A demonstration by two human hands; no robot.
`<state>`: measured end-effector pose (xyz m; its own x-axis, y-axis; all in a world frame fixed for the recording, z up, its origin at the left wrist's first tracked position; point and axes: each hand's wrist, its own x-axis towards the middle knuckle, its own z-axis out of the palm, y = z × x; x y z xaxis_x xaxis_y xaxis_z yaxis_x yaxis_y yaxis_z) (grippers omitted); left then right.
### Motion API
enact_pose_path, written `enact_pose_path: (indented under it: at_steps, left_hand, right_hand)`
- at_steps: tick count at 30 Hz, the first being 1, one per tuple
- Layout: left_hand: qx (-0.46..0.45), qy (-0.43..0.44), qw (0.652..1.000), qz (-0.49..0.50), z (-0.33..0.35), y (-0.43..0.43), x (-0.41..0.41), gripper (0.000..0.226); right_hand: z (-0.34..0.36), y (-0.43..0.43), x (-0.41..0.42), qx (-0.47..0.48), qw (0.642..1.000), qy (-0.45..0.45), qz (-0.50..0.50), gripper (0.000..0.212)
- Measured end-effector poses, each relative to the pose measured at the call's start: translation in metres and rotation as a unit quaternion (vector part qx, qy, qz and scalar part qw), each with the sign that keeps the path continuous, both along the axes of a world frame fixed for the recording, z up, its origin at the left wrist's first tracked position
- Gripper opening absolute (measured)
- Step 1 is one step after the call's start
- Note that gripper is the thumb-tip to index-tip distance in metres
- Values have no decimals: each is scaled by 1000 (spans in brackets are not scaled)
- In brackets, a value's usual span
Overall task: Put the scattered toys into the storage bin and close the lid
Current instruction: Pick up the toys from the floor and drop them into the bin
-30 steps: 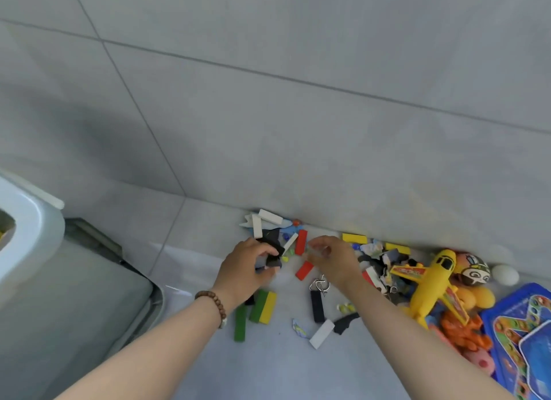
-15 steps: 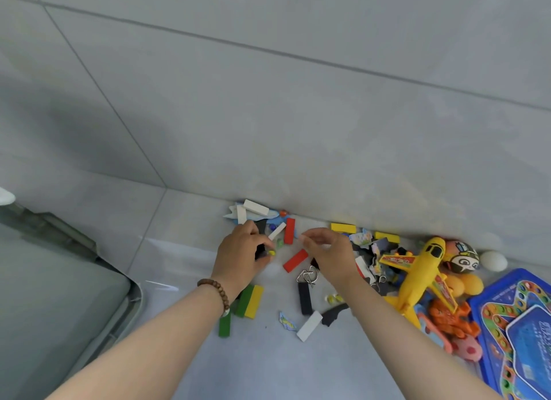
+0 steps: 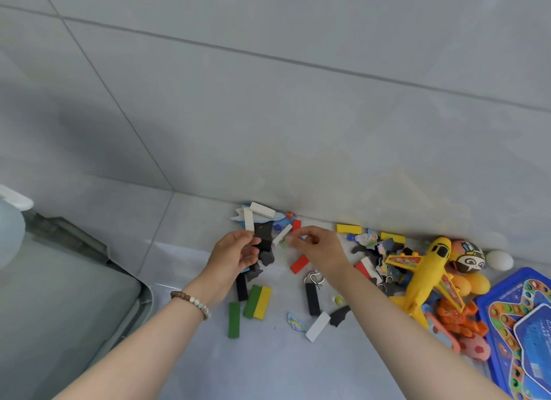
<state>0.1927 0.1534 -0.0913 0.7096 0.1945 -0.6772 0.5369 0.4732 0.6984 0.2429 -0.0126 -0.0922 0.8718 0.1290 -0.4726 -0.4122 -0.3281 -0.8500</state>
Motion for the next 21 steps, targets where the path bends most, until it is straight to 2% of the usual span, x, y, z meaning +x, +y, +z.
enact_pose_path:
  at_steps: [5, 9, 11, 13, 15, 18, 21]
  left_hand:
    - [-33, 20, 999, 10, 0, -1, -4, 20]
    - [-72, 31, 997, 17, 3, -3, -7, 24]
    - [-85, 30, 996, 15, 5, -3, -8, 26]
    - [-101, 30, 994, 7, 6, -5, -8, 30]
    - [-130, 38, 991, -1, 6, -8, -9, 35]
    - [-226, 53, 973, -1, 11, -19, -7, 44]
    - [-289, 59, 955, 30, 17, -29, -3, 39]
  right_hand:
    - [-22, 13, -5, -200, 972, -91, 76, 14]
    - [-25, 21, -7, -272, 952, -103, 99, 17]
    - [-25, 22, -8, -237, 964, -93, 72, 12]
    - [-15, 24, -10, -105, 993, -58, -18, 9]
    - [2, 25, -10, 17, 997, -17, -75, 12]
    - [32, 27, -19, 84, 996, -5, 21, 14]
    - [45, 24, -27, 74, 987, -34, 138, 16]
